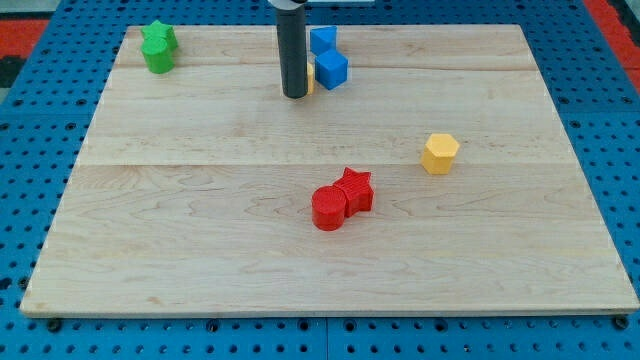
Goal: Place your arm above the blue triangle
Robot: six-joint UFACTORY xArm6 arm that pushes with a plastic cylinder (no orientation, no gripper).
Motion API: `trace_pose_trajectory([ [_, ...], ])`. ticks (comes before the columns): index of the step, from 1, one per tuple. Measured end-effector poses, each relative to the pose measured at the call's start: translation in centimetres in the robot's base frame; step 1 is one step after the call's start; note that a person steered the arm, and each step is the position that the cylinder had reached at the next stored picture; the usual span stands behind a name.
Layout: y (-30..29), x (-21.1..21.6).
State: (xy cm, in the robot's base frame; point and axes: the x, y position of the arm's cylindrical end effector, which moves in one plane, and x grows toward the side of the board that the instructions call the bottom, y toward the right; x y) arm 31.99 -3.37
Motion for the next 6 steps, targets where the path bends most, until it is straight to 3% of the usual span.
trace_pose_trajectory([
  [2, -0.3, -4.4],
  [3, -5.0, -4.9],
  [4, -5.5, -8.5],
  [5, -3.4, -12.0],
  [6, 0.8, -12.7],
])
